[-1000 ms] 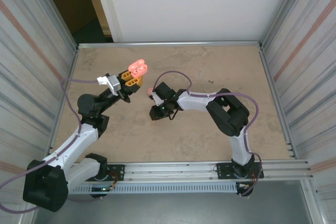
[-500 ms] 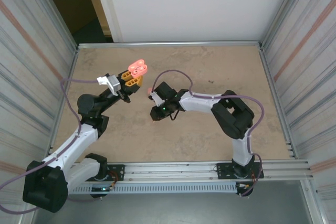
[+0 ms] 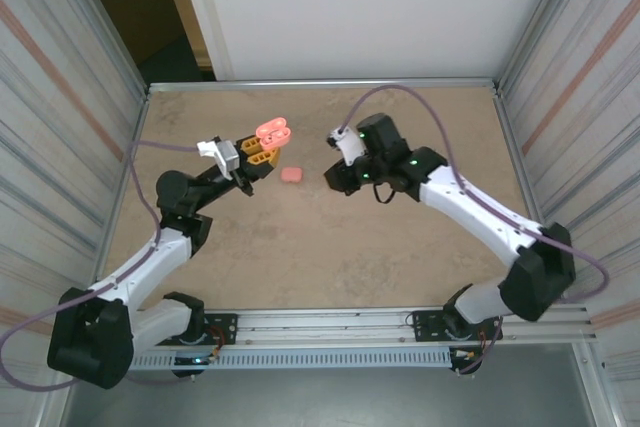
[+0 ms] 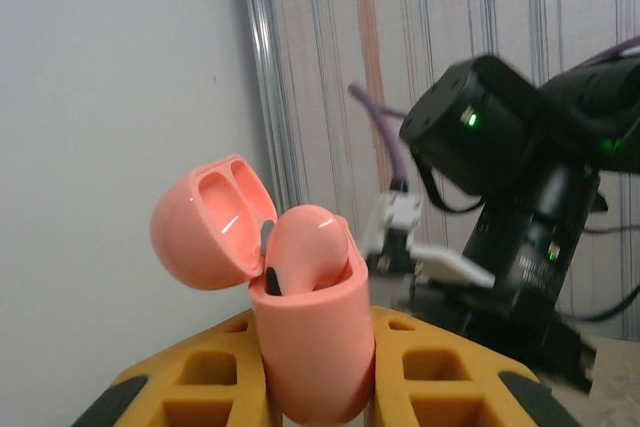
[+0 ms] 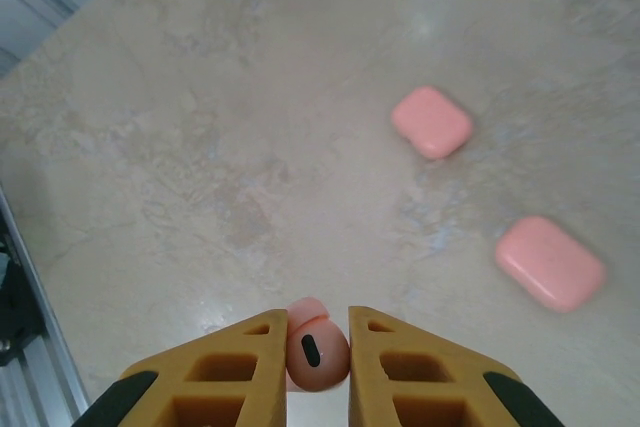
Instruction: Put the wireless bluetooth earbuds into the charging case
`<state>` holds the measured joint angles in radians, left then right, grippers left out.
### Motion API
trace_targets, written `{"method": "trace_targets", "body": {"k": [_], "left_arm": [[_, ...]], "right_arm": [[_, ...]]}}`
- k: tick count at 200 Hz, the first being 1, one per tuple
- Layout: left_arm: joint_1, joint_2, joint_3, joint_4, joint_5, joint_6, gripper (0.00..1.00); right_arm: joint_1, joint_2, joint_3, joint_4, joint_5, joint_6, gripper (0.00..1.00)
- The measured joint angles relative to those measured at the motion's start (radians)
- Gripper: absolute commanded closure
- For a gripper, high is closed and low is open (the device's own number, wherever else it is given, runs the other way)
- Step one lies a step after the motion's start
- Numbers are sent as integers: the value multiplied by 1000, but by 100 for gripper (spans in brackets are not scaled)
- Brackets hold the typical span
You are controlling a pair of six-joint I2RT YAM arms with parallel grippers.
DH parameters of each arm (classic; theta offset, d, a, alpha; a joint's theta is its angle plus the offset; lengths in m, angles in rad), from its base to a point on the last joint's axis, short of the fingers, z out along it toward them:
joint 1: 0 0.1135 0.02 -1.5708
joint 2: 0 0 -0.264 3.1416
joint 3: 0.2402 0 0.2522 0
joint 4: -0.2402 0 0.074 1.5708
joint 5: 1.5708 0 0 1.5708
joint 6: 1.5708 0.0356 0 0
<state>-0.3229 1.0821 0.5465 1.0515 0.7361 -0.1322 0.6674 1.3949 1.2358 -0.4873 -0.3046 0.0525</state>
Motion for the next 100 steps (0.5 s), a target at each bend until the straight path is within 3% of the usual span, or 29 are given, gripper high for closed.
{"method": "trace_targets", "body": {"k": [44,100], "left_arm": [[-21,63,47,0,36,0,100],[-44,169,111,0,106,0,100]], "right_arm": [[-74,-159,18,-75,14,-93,82],[-92,-234,134,-100,21,-207,82]]}}
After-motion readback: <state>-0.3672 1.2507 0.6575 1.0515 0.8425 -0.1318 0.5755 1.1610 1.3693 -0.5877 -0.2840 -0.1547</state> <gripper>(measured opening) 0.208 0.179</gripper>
